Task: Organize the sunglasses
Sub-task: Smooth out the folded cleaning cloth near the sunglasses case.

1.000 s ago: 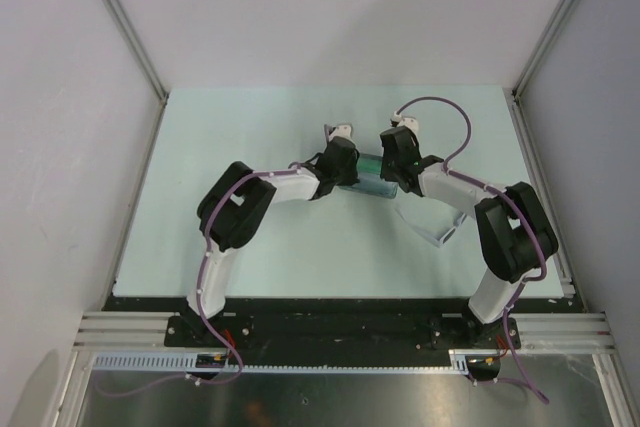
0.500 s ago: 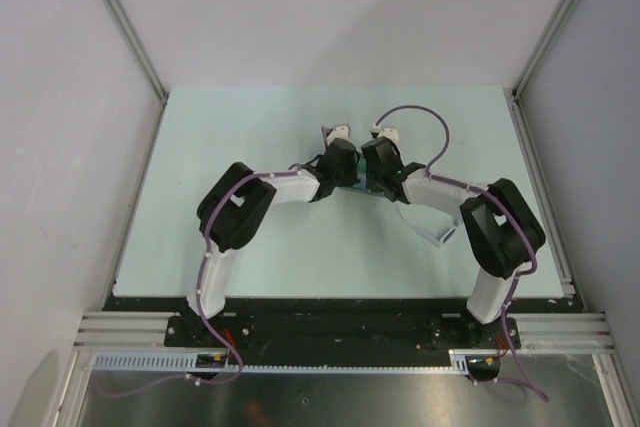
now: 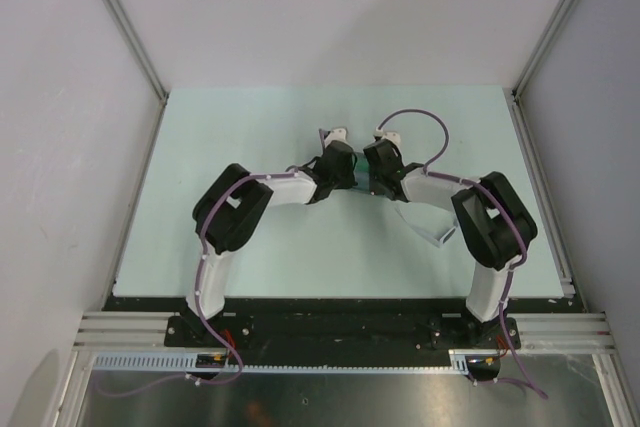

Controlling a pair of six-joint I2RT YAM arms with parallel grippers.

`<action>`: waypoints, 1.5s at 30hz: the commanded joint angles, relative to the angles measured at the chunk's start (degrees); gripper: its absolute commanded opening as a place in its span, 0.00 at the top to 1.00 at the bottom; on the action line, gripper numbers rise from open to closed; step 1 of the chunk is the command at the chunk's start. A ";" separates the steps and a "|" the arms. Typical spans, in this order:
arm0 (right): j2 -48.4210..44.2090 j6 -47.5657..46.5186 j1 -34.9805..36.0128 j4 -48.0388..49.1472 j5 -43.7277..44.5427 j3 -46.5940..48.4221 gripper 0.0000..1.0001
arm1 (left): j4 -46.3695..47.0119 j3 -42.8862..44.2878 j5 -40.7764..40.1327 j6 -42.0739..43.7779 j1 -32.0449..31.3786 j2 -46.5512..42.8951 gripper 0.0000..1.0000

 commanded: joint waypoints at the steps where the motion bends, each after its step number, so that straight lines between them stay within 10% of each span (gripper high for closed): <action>1: 1.12 0.24 0.49 0.94 0.50 0.17 0.94 | -3.44 -2.40 -0.26 0.55 -0.27 -3.06 0.92; 45: -10.56 -6.09 -4.96 -3.99 0.07 -2.82 0.93 | -4.32 -2.40 0.79 3.10 0.17 -5.25 0.92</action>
